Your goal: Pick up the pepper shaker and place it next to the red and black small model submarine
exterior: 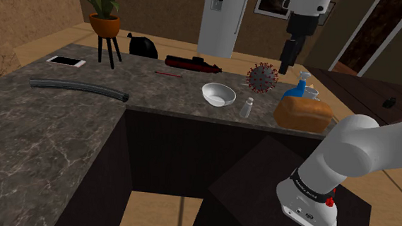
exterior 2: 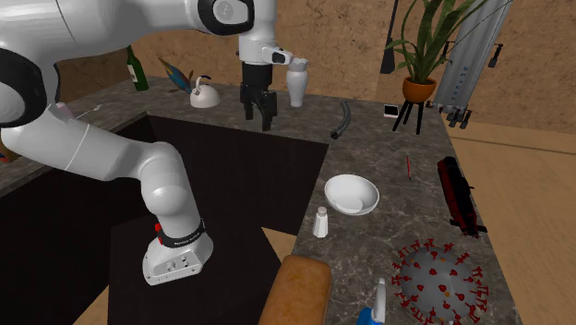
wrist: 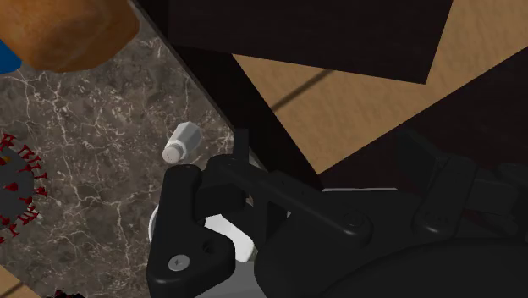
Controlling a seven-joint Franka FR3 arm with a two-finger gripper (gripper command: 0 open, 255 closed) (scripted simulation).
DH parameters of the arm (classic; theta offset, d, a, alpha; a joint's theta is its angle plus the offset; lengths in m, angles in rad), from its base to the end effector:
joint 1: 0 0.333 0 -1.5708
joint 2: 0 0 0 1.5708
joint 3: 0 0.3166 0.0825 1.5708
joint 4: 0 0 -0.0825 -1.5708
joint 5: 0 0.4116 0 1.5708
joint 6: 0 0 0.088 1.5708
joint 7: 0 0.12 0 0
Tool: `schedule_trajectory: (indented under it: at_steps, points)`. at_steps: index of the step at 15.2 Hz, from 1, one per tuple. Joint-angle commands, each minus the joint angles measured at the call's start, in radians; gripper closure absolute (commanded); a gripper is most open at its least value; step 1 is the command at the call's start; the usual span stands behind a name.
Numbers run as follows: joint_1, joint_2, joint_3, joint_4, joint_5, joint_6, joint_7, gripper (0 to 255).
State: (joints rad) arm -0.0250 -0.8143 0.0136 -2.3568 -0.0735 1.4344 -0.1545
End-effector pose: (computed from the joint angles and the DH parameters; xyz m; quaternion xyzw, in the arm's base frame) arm 0.3099 -0.0121 0.5760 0.9955 0.0659 -0.0573 0.0368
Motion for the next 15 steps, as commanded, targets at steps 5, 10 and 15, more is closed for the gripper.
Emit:
schedule_trajectory:
  at_steps: [5,10,15]
  points:
    - [-0.006,-0.015,-0.066,-0.123,-0.045,0.16,-0.076,0]
    - [-0.02,0.016,-0.157,-0.242,-0.101,0.376,-0.169,0]
    - [-0.029,0.111,-0.258,-0.317,-0.148,0.612,-0.264,0]
